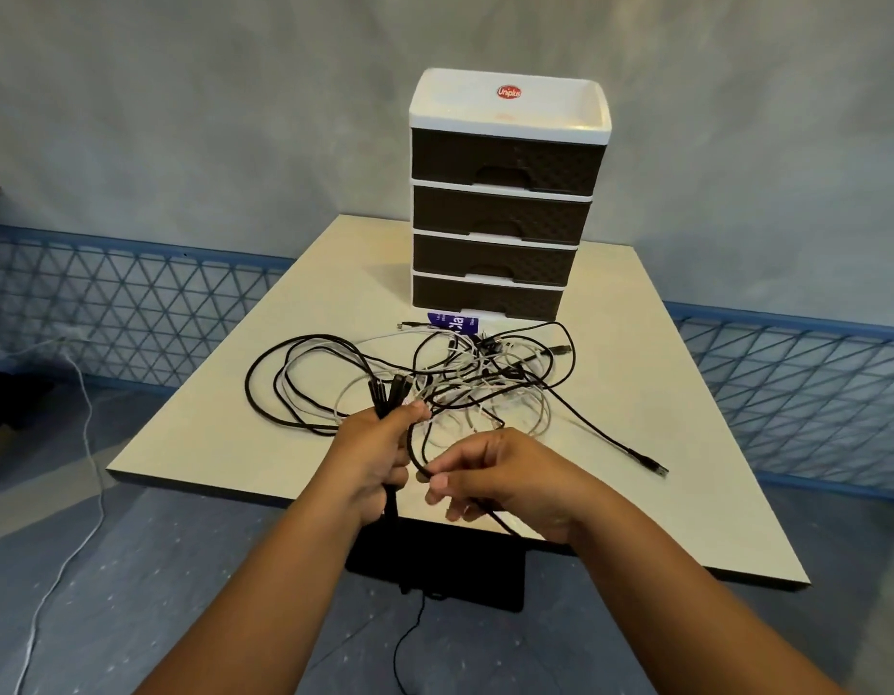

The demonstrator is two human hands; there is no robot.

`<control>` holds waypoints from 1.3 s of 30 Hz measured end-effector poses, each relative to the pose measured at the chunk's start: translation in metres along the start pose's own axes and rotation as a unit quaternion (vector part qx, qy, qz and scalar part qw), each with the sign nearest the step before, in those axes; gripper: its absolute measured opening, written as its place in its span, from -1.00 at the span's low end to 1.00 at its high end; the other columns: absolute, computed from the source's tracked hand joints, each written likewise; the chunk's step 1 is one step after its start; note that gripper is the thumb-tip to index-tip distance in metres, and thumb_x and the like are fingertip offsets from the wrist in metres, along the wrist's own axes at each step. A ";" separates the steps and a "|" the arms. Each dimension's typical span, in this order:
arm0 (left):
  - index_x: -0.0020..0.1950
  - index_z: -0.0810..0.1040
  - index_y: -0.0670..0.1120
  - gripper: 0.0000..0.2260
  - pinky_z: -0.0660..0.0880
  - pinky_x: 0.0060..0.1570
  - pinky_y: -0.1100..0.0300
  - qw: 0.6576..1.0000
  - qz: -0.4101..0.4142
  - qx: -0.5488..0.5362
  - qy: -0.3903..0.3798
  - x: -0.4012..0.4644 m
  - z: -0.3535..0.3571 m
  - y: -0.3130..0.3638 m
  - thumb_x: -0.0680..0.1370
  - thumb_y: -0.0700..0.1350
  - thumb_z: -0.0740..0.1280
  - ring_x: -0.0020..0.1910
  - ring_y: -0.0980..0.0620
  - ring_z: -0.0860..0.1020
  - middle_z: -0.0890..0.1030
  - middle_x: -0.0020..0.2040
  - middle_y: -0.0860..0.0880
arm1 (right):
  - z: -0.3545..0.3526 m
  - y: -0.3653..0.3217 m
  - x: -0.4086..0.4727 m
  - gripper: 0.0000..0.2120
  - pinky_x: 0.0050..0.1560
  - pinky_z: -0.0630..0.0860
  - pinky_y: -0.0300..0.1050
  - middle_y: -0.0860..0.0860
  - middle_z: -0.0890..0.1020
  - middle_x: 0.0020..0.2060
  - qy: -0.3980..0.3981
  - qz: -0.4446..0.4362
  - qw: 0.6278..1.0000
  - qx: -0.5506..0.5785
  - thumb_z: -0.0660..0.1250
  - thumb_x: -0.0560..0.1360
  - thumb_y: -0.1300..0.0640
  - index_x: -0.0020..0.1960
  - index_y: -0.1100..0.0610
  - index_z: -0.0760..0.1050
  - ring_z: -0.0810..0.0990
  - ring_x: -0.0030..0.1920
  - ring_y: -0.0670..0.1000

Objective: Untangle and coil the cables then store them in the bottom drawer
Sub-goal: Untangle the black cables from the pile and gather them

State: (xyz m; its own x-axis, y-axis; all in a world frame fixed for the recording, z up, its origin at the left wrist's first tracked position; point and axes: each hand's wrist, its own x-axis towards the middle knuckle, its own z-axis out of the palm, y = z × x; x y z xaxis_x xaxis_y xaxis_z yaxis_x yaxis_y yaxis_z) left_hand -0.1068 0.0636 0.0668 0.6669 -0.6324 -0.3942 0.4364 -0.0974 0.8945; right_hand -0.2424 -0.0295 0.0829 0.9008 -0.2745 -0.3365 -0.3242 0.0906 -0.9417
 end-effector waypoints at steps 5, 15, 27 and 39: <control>-0.19 0.47 -0.12 -0.89 -0.02 -0.56 0.38 0.998 0.010 0.039 -0.053 -0.018 0.004 -0.003 0.54 -0.20 0.30 -0.60 0.17 0.07 0.16 -0.54 0.09 | -0.009 -0.002 0.011 -0.75 -0.10 0.53 -0.10 0.12 0.65 -0.13 0.116 0.017 0.987 0.110 0.29 0.59 0.02 0.03 0.21 0.57 0.62 -0.22 0.07; -0.09 0.55 -0.12 -0.79 -0.02 -0.60 0.37 0.997 -0.029 0.028 -0.064 -0.028 -0.002 -0.003 0.59 0.01 0.29 -0.57 0.17 0.04 0.11 -0.50 0.09 | 0.008 -0.009 0.010 -0.80 -0.21 0.45 -0.08 0.04 0.51 -0.46 0.162 -0.035 0.979 0.116 0.31 0.51 0.28 -0.29 0.15 0.50 0.45 -0.41 0.01; -0.28 0.50 -0.11 -0.84 0.00 -0.56 0.33 0.997 -0.022 0.052 -0.046 -0.024 0.018 -0.006 0.51 -0.15 0.30 -0.58 0.12 0.20 0.27 -0.53 0.05 | 0.000 0.003 -0.024 -0.77 -0.23 0.50 -0.18 0.07 0.62 -0.29 -0.021 -0.028 0.999 -0.021 0.28 0.60 0.06 -0.04 0.22 0.58 0.55 -0.37 -0.01; -0.16 0.41 -0.13 -0.92 -0.04 -0.55 0.36 0.977 -0.038 0.129 -0.164 -0.037 0.011 -0.008 0.53 -0.24 0.21 -0.56 0.15 0.03 0.12 -0.51 0.07 | -0.007 0.002 0.002 -0.82 -0.33 0.38 -0.20 0.01 0.61 -0.33 0.161 0.033 0.963 0.213 0.39 0.52 0.02 -0.16 0.12 0.57 0.50 -0.39 -0.05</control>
State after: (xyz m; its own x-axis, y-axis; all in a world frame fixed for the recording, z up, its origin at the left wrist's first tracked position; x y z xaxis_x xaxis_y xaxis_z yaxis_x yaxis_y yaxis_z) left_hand -0.1419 0.0799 0.0762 0.3904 -0.8245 -0.4095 0.2819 -0.3164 0.9058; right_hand -0.2433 -0.0366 0.0809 0.7233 -0.5315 -0.4409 -0.1675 0.4844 -0.8587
